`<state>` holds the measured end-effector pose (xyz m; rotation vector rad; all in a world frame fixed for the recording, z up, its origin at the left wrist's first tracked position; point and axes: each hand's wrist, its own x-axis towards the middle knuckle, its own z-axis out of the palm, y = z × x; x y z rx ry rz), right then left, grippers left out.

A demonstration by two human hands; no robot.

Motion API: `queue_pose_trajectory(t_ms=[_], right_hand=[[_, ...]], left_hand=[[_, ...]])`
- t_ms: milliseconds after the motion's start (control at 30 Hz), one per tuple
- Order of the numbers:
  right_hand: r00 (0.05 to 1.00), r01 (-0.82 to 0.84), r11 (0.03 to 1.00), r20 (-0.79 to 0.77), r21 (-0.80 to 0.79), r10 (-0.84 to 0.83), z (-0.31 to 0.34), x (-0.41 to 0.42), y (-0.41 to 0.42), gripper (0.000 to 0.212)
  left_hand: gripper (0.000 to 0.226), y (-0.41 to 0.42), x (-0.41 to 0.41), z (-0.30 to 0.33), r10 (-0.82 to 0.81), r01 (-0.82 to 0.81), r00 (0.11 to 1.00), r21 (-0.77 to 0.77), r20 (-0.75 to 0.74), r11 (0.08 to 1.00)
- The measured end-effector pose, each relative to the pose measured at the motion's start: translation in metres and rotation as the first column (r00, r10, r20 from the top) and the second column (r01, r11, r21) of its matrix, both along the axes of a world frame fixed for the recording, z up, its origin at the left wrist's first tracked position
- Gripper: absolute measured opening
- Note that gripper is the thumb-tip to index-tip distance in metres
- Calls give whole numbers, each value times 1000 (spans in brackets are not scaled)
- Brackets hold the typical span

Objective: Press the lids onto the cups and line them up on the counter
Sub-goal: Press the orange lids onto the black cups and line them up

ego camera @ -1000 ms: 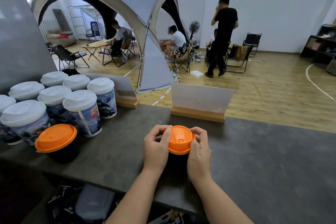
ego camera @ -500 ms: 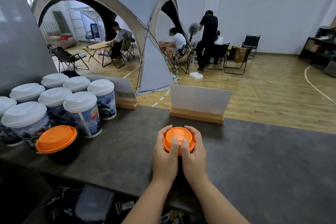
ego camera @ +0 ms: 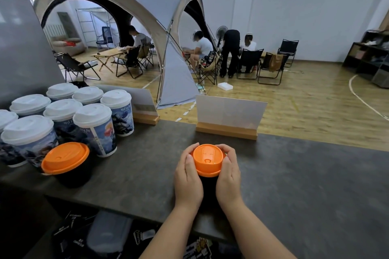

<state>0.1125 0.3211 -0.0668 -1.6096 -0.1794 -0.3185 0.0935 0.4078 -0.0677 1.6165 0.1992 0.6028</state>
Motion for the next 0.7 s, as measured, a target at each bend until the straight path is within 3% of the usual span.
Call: queue_pose_trajectory(t_ms=[267, 467, 567, 700], right_hand=[[1000, -8, 1000, 3, -10, 8, -2, 1, 0, 32], [1000, -24, 996, -5, -82, 24, 3, -5, 2, 28], [999, -34, 995, -1, -91, 34, 8, -8, 1, 46], [1000, -11, 991, 11, -135, 13, 8, -9, 2, 64]], left_hand=[[41, 0, 2, -4, 5, -5, 1000, 18, 1, 1000], [33, 2, -2, -2, 114, -115, 993, 33, 27, 993], [33, 1, -7, 2, 56, -56, 998, 14, 8, 998], [52, -1, -12, 6, -35, 37, 999, 64, -30, 997]])
